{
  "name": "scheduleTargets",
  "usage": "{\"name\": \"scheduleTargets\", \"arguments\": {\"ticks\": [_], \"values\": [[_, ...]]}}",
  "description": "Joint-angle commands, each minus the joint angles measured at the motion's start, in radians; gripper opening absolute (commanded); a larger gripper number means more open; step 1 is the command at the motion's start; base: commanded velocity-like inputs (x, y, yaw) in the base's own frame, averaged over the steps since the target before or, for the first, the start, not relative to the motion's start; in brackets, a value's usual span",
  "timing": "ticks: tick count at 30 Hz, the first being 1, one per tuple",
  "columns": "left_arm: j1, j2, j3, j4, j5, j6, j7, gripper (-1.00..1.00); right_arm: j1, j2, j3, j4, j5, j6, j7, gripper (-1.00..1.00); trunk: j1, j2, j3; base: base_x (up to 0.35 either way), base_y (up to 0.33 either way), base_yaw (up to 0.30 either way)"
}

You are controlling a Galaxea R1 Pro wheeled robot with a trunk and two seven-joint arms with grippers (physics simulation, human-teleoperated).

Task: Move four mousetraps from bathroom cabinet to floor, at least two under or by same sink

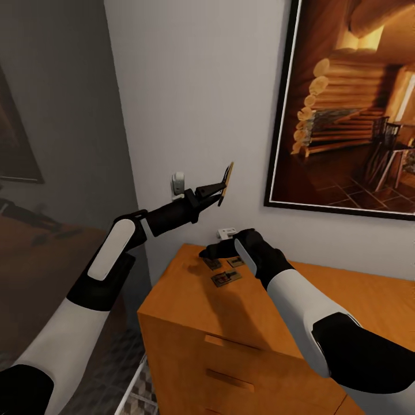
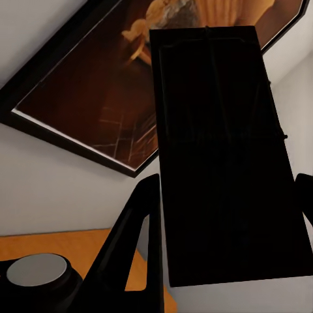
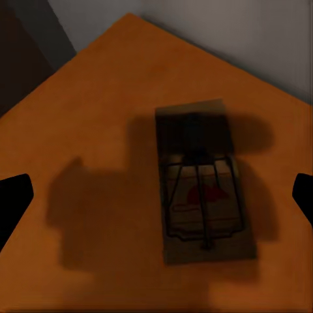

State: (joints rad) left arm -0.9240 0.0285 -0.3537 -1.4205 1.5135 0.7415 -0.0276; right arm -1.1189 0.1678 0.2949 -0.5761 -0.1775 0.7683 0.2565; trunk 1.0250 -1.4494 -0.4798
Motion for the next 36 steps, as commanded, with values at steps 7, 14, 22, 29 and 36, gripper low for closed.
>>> {"name": "scheduleTargets", "arguments": {"ticks": [7, 14, 22, 29, 36], "values": [[-0.001, 0.000, -0.001, 0.000, -0.002, 0.000, -0.002, -1.00, -0.001, -0.001, 0.004, -0.001, -0.007, 0.004, -0.003, 1.00, 0.000, -0.001, -0.001, 0.000, -0.006, 0.000], [-0.001, -0.001, -0.001, 0.000, -0.002, -0.001, -0.001, -1.00, -0.001, 0.000, 0.014, 0.001, 0.000, 0.006, -0.004, 1.00, 0.000, -0.001, -0.001, 0.000, -0.159, 0.000], [-0.001, -0.001, -0.002, 0.000, -0.002, -0.001, -0.002, -1.00, -0.001, -0.009, 0.223, -0.036, 0.002, 0.012, -0.002, 1.00, 0.000, -0.001, -0.001, 0.000, -0.074, 0.000], [-0.001, -0.002, -0.002, -0.001, -0.002, -0.001, -0.002, -1.00, -0.001, -0.009, 0.266, -0.042, 0.002, 0.010, -0.003, 1.00, 0.000, -0.001, -0.001, 0.000, -0.002, 0.000], [-0.001, -0.004, -0.002, -0.001, -0.002, 0.000, -0.002, -1.00, -0.001, -0.003, 0.265, -0.044, -0.001, 0.006, -0.002, 1.00, 0.000, -0.001, -0.001, 0.000, 0.000, 0.000]]}}
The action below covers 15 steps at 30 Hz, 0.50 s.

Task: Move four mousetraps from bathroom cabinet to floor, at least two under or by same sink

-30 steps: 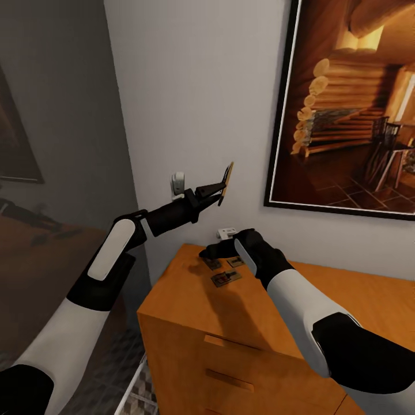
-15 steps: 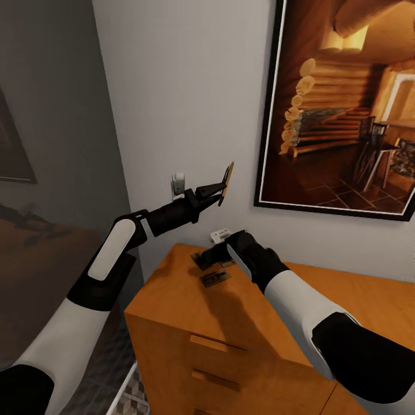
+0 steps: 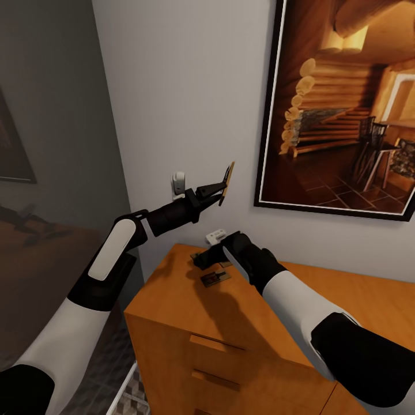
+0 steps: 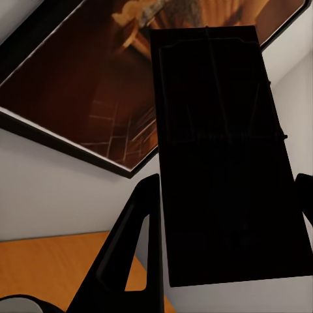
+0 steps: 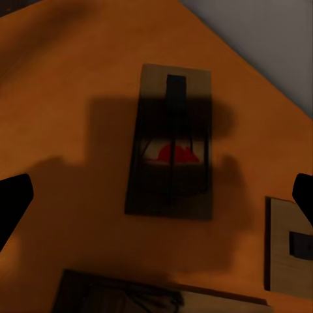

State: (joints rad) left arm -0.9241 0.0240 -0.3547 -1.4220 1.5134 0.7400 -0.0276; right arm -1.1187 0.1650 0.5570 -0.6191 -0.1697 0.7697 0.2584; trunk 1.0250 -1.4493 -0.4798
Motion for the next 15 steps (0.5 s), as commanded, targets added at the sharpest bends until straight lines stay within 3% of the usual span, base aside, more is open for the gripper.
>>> {"name": "scheduleTargets", "arguments": {"ticks": [1, 9, 15], "values": [[-0.001, 0.001, -0.001, 0.001, -0.002, 0.002, -0.002, -1.00, -0.001, 0.000, 0.003, -0.001, -0.009, 0.004, -0.004, 1.00, 0.000, -0.001, -0.001, 0.000, 0.000, 0.000], [-0.001, 0.002, -0.001, 0.000, -0.002, 0.002, -0.002, -1.00, -0.001, -0.001, 0.002, -0.001, -0.011, -0.009, -0.005, 1.00, 0.000, -0.001, -0.001, 0.128, 0.000, 0.000], [-0.001, 0.004, -0.001, 0.000, -0.002, 0.002, -0.002, -1.00, -0.001, -0.007, -0.002, -0.004, -0.013, -0.017, -0.007, 1.00, 0.000, -0.001, -0.001, 0.018, 0.000, 0.000]]}}
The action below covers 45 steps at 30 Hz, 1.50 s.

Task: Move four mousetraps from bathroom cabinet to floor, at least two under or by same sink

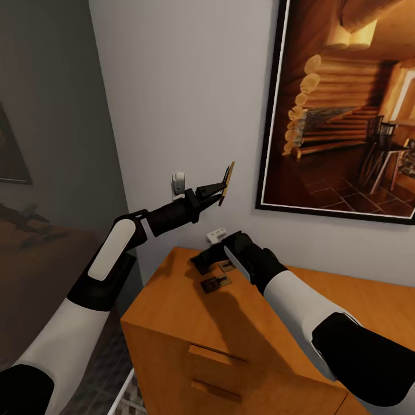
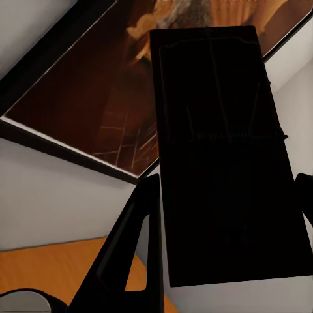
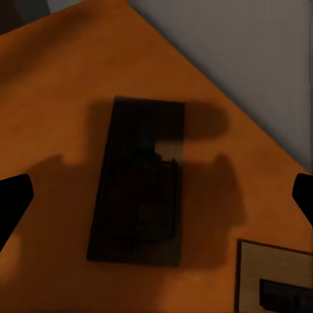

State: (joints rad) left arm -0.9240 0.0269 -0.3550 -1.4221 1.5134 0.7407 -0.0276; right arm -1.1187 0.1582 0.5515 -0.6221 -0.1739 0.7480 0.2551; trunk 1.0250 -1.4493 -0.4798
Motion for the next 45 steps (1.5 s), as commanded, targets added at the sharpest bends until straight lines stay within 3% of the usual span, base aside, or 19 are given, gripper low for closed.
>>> {"name": "scheduleTargets", "arguments": {"ticks": [1, 10, 14, 20, 27, 34, 45], "values": [[-0.001, 0.001, -0.001, 0.000, -0.002, 0.001, -0.002, -1.00, -0.001, -0.001, 0.003, -0.001, -0.008, 0.004, -0.003, 1.00, 0.000, -0.001, -0.001, 0.003, 0.000, 0.000], [-0.001, 0.000, -0.001, 0.000, -0.002, 0.000, -0.002, -1.00, -0.001, 0.005, 0.005, 0.003, -0.010, 0.001, -0.005, 1.00, 0.000, -0.001, -0.001, 0.055, 0.000, 0.000], [-0.001, 0.000, -0.001, 0.000, -0.002, 0.000, -0.002, -1.00, 0.002, 0.009, 0.005, 0.011, -0.018, -0.037, -0.006, 1.00, 0.000, -0.001, -0.001, 0.013, 0.000, 0.000], [-0.001, 0.001, -0.001, 0.001, -0.002, 0.000, -0.001, -1.00, 0.006, 0.010, 0.005, 0.018, -0.075, -0.061, -0.011, 1.00, 0.000, -0.001, -0.001, 0.001, 0.000, 0.000], [-0.001, 0.001, -0.001, 0.001, -0.002, 0.000, -0.002, -1.00, 0.007, 0.016, 0.005, 0.079, -0.106, -0.066, -0.054, 1.00, 0.000, -0.001, -0.001, 0.000, 0.000, 0.000], [-0.001, 0.000, -0.013, 0.000, -0.002, 0.000, -0.001, -1.00, 0.007, 0.016, 0.004, 0.147, -0.199, -0.126, -0.074, 1.00, 0.000, -0.001, -0.001, 0.000, 0.000, 0.000], [-0.001, -0.001, -0.015, 0.000, -0.002, 0.000, -0.001, -1.00, 0.008, 0.016, 0.004, 0.183, -0.217, -0.164, -0.115, 1.00, 0.000, -0.001, -0.001, 0.000, 0.000, 0.000]]}}
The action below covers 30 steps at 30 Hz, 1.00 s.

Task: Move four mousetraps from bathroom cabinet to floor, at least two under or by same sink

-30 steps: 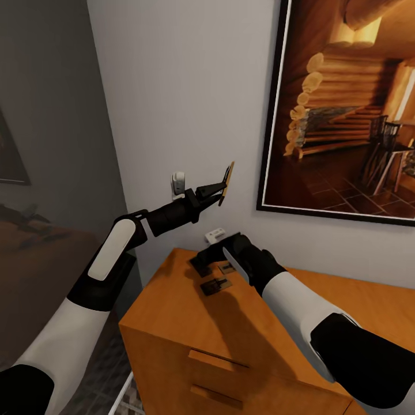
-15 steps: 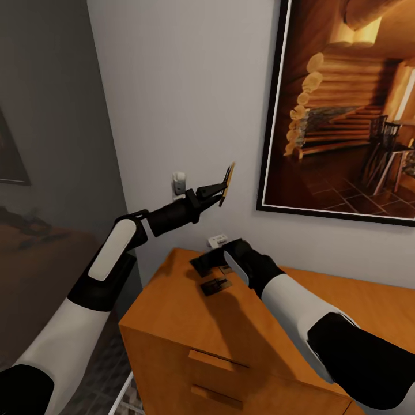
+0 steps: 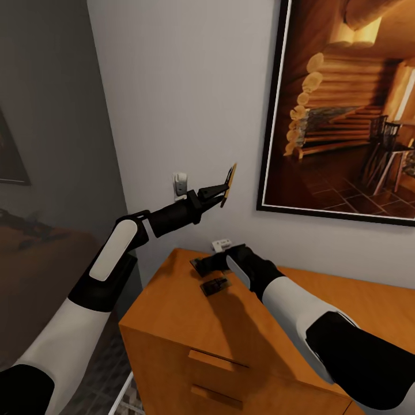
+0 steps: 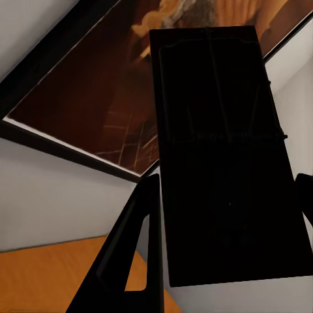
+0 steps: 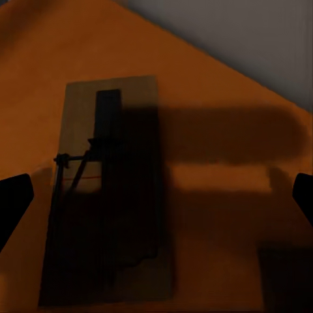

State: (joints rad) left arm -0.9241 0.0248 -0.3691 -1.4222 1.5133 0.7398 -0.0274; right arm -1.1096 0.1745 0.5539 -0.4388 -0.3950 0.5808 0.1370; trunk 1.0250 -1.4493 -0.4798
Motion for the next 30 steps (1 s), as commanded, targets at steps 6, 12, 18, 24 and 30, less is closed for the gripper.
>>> {"name": "scheduleTargets", "arguments": {"ticks": [6, 12, 18, 24, 30], "values": [[-0.001, -0.001, -0.002, -0.001, -0.002, 0.001, -0.001, -1.00, 0.010, 0.000, 0.003, 0.014, 0.004, -0.012, 0.002, 1.00, 0.000, -0.001, -0.001, 0.000, 0.000, 0.000], [-0.001, -0.002, -0.001, -0.002, -0.002, 0.001, -0.002, -1.00, 0.011, 0.000, 0.003, 0.014, 0.005, -0.017, 0.001, 1.00, 0.000, -0.001, -0.001, 0.000, 0.000, 0.000], [-0.001, -0.002, -0.001, -0.004, -0.002, 0.001, -0.002, -1.00, 0.011, 0.000, 0.003, 0.015, 0.005, -0.018, 0.001, 1.00, 0.000, -0.001, -0.001, 0.000, 0.000, 0.000], [-0.001, 0.000, -0.001, -0.004, -0.002, 0.001, -0.002, -1.00, 0.017, 0.000, 0.003, 0.015, 0.005, -0.018, 0.002, 1.00, 0.000, -0.001, -0.001, 0.000, 0.000, 0.000], [-0.001, 0.002, -0.001, -0.004, -0.002, 0.001, -0.002, -1.00, 0.022, 0.000, 0.003, 0.015, 0.005, -0.018, 0.003, 1.00, 0.000, -0.001, -0.001, 0.000, 0.000, 0.000]]}}
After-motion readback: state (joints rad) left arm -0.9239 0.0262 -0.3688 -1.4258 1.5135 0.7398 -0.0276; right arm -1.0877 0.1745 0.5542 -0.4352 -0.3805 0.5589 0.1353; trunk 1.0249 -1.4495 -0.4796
